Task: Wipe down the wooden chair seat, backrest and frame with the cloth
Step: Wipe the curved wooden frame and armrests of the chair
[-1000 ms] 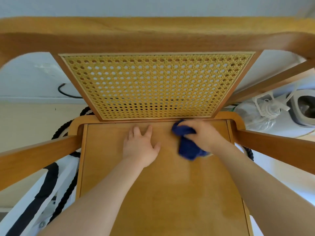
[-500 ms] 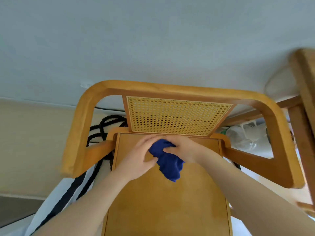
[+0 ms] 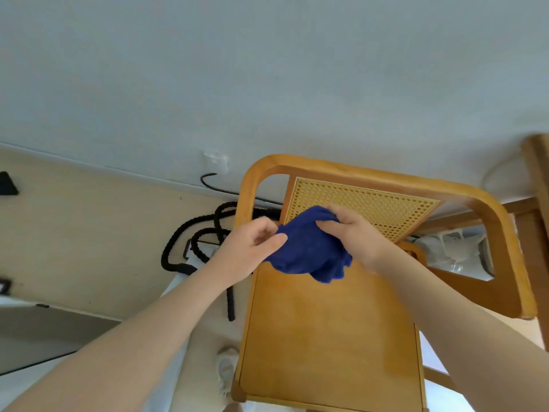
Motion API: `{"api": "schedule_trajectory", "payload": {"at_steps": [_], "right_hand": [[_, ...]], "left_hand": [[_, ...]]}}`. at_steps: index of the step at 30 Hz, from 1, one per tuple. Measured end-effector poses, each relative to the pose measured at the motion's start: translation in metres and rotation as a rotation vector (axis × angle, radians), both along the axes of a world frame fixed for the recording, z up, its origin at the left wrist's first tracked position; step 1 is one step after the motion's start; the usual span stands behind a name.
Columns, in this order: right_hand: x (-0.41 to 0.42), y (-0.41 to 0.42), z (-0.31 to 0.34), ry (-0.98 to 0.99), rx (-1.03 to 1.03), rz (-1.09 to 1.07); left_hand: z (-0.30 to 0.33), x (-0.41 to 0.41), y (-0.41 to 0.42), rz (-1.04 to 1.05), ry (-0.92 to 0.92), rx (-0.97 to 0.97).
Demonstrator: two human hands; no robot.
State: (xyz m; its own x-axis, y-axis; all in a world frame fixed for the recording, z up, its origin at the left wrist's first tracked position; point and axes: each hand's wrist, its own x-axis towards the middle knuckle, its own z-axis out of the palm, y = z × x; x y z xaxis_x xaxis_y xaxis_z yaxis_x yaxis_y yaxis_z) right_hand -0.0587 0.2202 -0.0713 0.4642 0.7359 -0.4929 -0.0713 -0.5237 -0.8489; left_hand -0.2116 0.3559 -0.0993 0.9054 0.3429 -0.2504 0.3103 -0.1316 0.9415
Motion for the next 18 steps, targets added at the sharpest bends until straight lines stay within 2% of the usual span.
{"api": "schedule_trajectory", "payload": {"at_steps": [3, 5, 7, 11, 14, 16, 18], "right_hand": [[-0.005, 0.031, 0.018, -0.251, 0.080, -0.360], [-0.013, 0.052, 0.034, -0.401, 0.198, -0.423], [-0.030, 0.066, 0.042, -0.546, 0.286, -0.270], [-0.070, 0.076, 0.018, -0.717, 0.303, 0.212], [-0.084, 0.075, -0.019, -0.773, 0.029, 0.792], [-0.084, 0.077, -0.027, -0.779, 0.043, 0.860], [-0.074, 0.081, -0.034, -0.919, 0.147, 0.745]], "left_hand": [[0.007, -0.018, 0.017, 0.153, -0.044, 0.065], [0.007, -0.030, 0.033, 0.203, -0.022, 0.145], [-0.001, -0.041, 0.048, 0.246, 0.021, 0.174], [-0.029, -0.058, 0.063, 0.351, 0.099, 0.135], [-0.049, -0.061, 0.063, 0.415, 0.144, 0.059], [-0.057, -0.062, 0.061, 0.430, 0.159, 0.019], [-0.060, -0.062, 0.057, 0.442, 0.156, -0.013]]}}
